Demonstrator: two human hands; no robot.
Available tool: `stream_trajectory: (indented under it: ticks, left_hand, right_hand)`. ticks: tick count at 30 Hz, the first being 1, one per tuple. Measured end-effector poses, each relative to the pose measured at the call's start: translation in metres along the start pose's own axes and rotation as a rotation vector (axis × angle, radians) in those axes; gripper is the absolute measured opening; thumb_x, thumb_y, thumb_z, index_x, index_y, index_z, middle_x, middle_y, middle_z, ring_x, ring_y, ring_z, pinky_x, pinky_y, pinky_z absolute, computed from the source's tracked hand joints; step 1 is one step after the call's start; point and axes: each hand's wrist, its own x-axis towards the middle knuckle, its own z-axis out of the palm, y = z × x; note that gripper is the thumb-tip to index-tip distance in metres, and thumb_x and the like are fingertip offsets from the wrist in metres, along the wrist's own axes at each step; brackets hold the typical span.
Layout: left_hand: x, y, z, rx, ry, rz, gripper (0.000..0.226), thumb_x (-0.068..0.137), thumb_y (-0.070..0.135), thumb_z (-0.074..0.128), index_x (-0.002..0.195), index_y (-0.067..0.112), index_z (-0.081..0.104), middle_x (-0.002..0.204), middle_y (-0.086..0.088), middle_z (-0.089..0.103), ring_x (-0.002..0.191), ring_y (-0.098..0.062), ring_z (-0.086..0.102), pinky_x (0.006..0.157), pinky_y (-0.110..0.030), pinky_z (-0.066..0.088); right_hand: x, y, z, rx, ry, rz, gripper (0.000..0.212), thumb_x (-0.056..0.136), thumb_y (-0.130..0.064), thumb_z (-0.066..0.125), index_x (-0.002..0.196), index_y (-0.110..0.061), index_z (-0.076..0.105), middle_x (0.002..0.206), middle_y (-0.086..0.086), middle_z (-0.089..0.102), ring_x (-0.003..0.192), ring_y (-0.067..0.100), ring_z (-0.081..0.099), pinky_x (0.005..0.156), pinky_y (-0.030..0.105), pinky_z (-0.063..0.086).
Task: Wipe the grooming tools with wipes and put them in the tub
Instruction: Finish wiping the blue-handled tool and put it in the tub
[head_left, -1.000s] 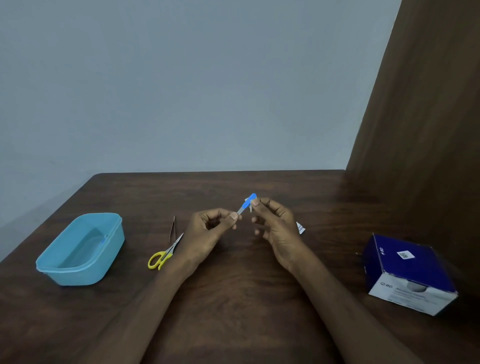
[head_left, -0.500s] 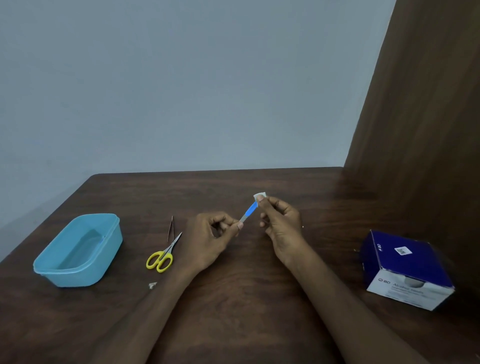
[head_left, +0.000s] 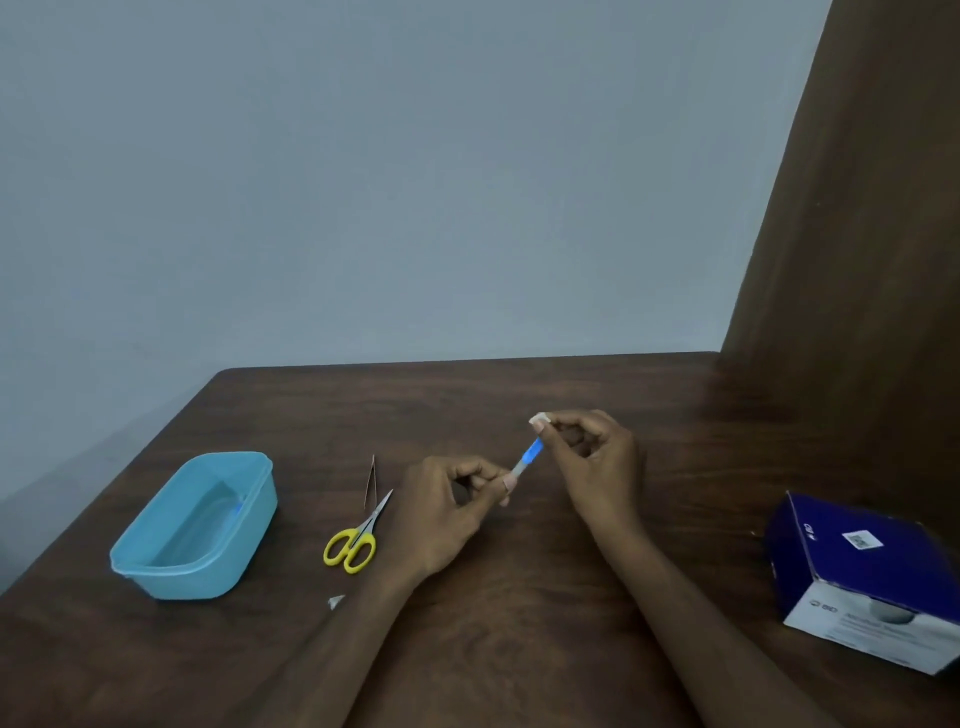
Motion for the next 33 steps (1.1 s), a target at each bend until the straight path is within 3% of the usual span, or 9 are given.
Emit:
stream_trajectory:
  ticks: [5,10,14,17,23,25,27,29,33]
  left_hand:
    - [0.003,0.0,-0.002,0.027,0.065,-0.023,0.018,0.097,0.033,0.078,0.079,0.031,0.081,0.075,0.016,0.076,0.074,-0.006,0.071,0.07,-0.026,0.055]
    - [0.003,0.001,-0.003,-0.145,0.285,-0.164,0.031,0.1,0.031,0.075,0.071,0.02,0.074,0.061,0.011,0.065,0.056,-0.002,0.054,0.058,-0.031,0.047]
    - [-0.004,0.009,-0.002,-0.127,0.313,-0.099,0.021,0.101,0.025,0.074,0.08,0.019,0.078,0.071,0.006,0.074,0.065,-0.008,0.065,0.062,-0.034,0.053]
    - [-0.011,0.02,0.0,-0.042,0.273,-0.038,0.015,0.1,0.02,0.075,0.086,0.019,0.08,0.079,0.008,0.078,0.073,-0.006,0.073,0.069,-0.028,0.058]
    - [0.008,0.035,-0.052,0.113,0.318,-0.203,0.018,0.098,0.028,0.077,0.081,0.023,0.08,0.068,0.013,0.074,0.055,0.01,0.062,0.06,-0.02,0.048]
    - [0.002,0.04,-0.088,0.276,0.271,-0.232,0.011,0.098,0.024,0.076,0.089,0.026,0.08,0.075,0.014,0.076,0.058,0.013,0.063,0.062,-0.019,0.048]
    - [-0.012,0.041,-0.125,0.375,0.242,-0.28,0.007,0.099,0.019,0.075,0.099,0.021,0.082,0.084,0.004,0.078,0.066,0.007,0.067,0.066,-0.021,0.052]
    - [-0.029,0.04,-0.158,0.429,0.273,-0.346,0.005,0.1,0.02,0.074,0.1,0.019,0.079,0.082,0.001,0.077,0.068,-0.011,0.072,0.069,-0.022,0.055]
    - [-0.058,0.028,-0.21,0.55,0.374,-0.479,0.009,0.091,0.022,0.082,0.1,0.021,0.078,0.078,0.007,0.074,0.085,-0.018,0.074,0.091,-0.028,0.055]
  right_hand:
    - [0.002,-0.002,0.005,0.092,-0.147,0.114,0.005,0.088,-0.023,0.087,0.087,-0.023,0.082,0.083,-0.011,0.081,0.08,0.007,0.078,0.08,0.034,0.063]
    - [-0.01,-0.009,0.002,0.212,-0.314,0.204,0.007,0.086,-0.013,0.087,0.087,-0.013,0.081,0.078,0.004,0.081,0.07,0.015,0.077,0.071,0.036,0.063]
    - [-0.028,-0.022,0.006,0.322,-0.474,0.187,0.006,0.088,-0.007,0.085,0.088,-0.007,0.079,0.078,0.01,0.08,0.068,0.014,0.073,0.066,0.026,0.059]
    - [-0.036,-0.024,0.007,0.333,-0.494,0.172,0.007,0.088,-0.006,0.084,0.088,-0.004,0.077,0.074,0.01,0.078,0.068,0.017,0.073,0.066,0.028,0.059]
    - [-0.039,-0.033,0.007,0.37,-0.496,0.223,0.005,0.093,-0.012,0.081,0.091,-0.008,0.08,0.081,0.018,0.078,0.07,0.019,0.072,0.066,0.029,0.057]
    - [-0.043,-0.034,0.005,0.329,-0.57,0.218,0.008,0.096,-0.015,0.078,0.091,-0.01,0.08,0.074,0.013,0.074,0.063,0.018,0.063,0.06,0.027,0.051]
    - [-0.045,-0.034,0.003,0.287,-0.653,0.229,0.013,0.098,-0.02,0.076,0.09,-0.011,0.079,0.07,0.007,0.07,0.058,0.018,0.054,0.057,0.026,0.047]
    - [-0.047,-0.035,0.003,0.25,-0.702,0.233,0.015,0.098,-0.021,0.076,0.094,-0.006,0.079,0.07,0.007,0.071,0.058,0.018,0.054,0.058,0.025,0.047]
    - [-0.049,-0.034,0.004,0.278,-0.704,0.272,0.014,0.096,-0.014,0.077,0.099,0.0,0.078,0.072,0.013,0.072,0.062,0.022,0.058,0.057,0.022,0.05]
